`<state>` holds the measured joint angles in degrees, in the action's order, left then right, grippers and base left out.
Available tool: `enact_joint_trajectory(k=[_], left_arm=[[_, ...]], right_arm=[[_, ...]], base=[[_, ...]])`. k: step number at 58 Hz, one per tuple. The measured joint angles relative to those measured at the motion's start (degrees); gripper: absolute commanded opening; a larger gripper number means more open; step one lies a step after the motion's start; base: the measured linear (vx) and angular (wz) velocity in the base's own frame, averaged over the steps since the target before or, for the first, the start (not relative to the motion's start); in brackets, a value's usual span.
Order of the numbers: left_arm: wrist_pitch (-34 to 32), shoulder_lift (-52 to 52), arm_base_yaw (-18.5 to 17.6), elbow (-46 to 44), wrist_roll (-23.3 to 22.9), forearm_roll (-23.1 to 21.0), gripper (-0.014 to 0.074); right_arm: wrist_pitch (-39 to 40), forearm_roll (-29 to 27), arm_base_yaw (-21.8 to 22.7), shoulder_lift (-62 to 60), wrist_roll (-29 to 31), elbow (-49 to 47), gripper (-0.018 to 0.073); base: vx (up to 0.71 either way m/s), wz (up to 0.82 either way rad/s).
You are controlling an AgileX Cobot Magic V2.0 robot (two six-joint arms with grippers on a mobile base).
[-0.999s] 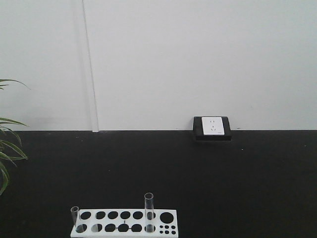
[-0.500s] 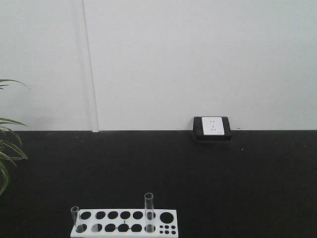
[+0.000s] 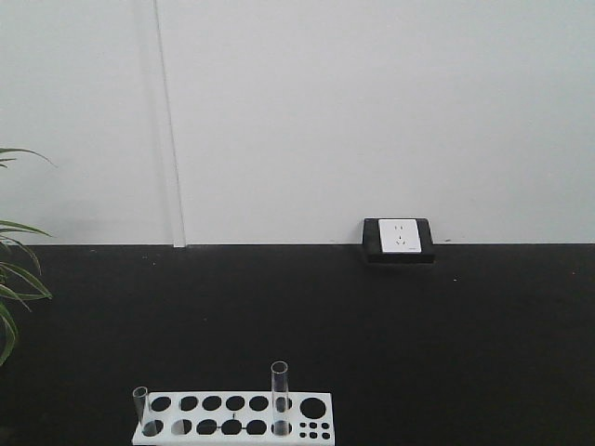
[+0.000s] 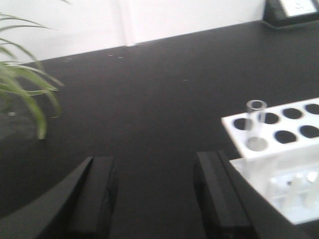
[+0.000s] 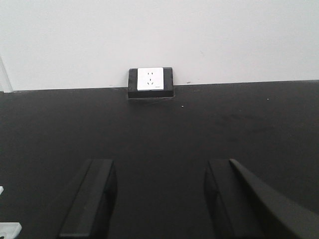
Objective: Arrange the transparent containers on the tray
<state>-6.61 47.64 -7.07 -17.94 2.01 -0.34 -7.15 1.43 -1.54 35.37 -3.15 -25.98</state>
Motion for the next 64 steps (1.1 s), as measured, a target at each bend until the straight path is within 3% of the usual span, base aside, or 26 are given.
enact_joint_trajectory(k=[18, 38, 49, 64], left_arm=[[-19.8, 18.6, -9.6, 0.0, -1.4, 0.3, 0.0478], [-38.7, 33.8, -10.9, -0.1, -9.3, 0.3, 0.0479], [-42.5, 38.1, -10.9, -1.2, -11.6, 1.5, 0.0479], [-41.6, 42.7, -10.9, -8.7, -11.8, 3.3, 0.0479]], right_arm=[[0.0, 0.0, 0.0, 0.0, 0.0, 0.1, 0.0469], [-0.3, 0.0, 0.0, 0.0, 0.0, 0.1, 0.0469], [-2.5, 0.0, 0.0, 0.0, 0.0, 0.1, 0.0469], [-3.9, 0.0, 0.0, 0.0, 0.0, 0.1, 0.0469]], base=[[0.00, 0.00], [0.00, 0.00], [0.00, 0.00], [0.00, 0.00]])
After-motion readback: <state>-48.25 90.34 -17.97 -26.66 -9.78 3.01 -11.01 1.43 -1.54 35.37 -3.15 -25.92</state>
